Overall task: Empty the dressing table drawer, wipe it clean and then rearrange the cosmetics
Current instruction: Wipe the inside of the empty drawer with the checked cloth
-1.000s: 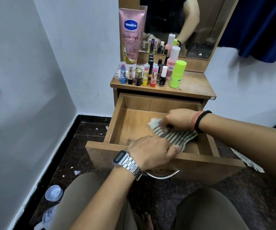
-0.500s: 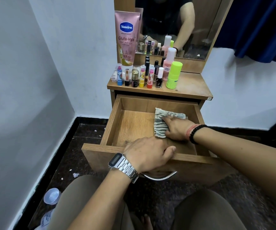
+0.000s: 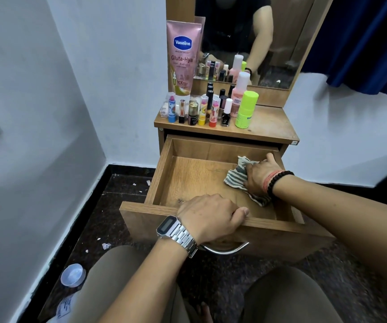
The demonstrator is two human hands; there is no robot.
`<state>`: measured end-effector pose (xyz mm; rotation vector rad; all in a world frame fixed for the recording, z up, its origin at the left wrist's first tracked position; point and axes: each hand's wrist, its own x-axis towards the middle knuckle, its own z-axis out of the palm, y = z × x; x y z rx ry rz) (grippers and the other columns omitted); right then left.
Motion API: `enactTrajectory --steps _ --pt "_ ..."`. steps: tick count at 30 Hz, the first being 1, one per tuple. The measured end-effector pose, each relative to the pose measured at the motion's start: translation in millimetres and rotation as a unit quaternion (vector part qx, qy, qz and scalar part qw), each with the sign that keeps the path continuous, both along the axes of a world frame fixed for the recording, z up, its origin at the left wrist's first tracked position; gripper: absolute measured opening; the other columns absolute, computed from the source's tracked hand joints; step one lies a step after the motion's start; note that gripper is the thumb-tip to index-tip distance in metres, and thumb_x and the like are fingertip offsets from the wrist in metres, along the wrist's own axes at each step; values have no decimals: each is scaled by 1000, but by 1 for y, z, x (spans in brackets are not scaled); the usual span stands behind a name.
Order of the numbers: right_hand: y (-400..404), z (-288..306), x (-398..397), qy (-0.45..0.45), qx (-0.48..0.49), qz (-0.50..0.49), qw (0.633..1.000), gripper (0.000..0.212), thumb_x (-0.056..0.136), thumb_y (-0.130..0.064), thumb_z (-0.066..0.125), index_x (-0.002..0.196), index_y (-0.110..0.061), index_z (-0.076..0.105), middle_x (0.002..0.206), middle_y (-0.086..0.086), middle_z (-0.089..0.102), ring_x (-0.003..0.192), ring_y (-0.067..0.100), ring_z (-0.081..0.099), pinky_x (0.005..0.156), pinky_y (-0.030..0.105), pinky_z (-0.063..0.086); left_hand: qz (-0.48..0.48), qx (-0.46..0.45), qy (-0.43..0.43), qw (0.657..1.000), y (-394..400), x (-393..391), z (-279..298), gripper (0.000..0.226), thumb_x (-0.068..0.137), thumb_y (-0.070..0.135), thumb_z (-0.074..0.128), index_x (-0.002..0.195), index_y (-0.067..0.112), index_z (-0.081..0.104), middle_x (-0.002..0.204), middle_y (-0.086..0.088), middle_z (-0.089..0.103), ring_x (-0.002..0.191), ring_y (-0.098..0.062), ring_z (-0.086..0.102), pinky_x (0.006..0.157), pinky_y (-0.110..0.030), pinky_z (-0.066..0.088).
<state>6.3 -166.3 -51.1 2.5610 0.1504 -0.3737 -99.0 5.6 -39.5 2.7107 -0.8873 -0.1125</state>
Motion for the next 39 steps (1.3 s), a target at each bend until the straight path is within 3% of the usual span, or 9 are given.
enactTrajectory --steps 4,8,11,16,19,21,25,33,39 --pt "3 12 -12 45 -26 37 998 36 98 -42 35 119 -20 54 120 3 64 115 24 56 105 44 21 -5 -8 5 1000 0 1 0 53 99 51 25 87 18 64 70 -2 47 70 -25 51 65 -32 35" --pt "7 10 -31 86 -56 83 991 33 95 -49 38 107 -24 57 113 1 65 108 22 58 104 45 21 -1 -15 1 1000 -1 2 -2 53 98 51 25 87 15 62 82 -11 62 80 -31 62 65 -32 37" --pt "11 3 -35 145 -73 79 984 31 95 -40 49 113 -20 63 116 2 64 111 23 58 106 47 22 0 -10 -2 1000 -1 1 -2 52 98 52 25 89 17 61 86 -11 65 81 -31 61 64 -32 34" --pt "8 -2 -36 226 -48 34 972 31 97 -25 45 121 -13 60 126 9 59 123 27 52 112 48 23 -5 -1 12 1000 0 1 1 47 99 52 25 76 22 53 70 -4 50 67 -25 50 63 -31 34" --pt "9 8 -26 254 46 -45 965 25 87 -32 52 84 -13 69 83 5 71 74 20 68 82 36 55 -6 -8 10 1000 0 1 1 45 99 51 26 77 21 52 69 -3 47 66 -24 48 64 -31 35" --pt "7 17 -14 156 179 -91 967 31 86 -42 57 72 -15 59 77 4 68 64 18 64 63 27 53 -7 -11 9 1000 1 1 1 47 99 50 26 77 18 52 65 -1 45 65 -23 49 64 -30 36" --pt "-10 23 -1 -178 215 -73 958 37 92 -48 49 94 -14 62 103 14 65 96 33 63 74 34 45 2 -9 6 1000 -1 2 1 54 98 52 25 84 16 62 71 -4 54 70 -26 54 65 -31 37" --pt "10 -14 -1 -52 231 -128 963 63 88 -62 52 123 -10 54 125 14 60 112 32 59 88 35 47 10 2 4 1000 -2 2 1 53 97 53 26 89 17 64 74 -2 51 78 -28 59 64 -32 35" --pt "-5 -17 20 -110 161 -130 972 36 98 -25 38 120 -8 61 125 12 62 112 31 61 82 33 47 4 -5 -1 1000 -1 3 -1 42 97 53 27 72 26 46 59 4 37 65 -23 45 62 -31 34"
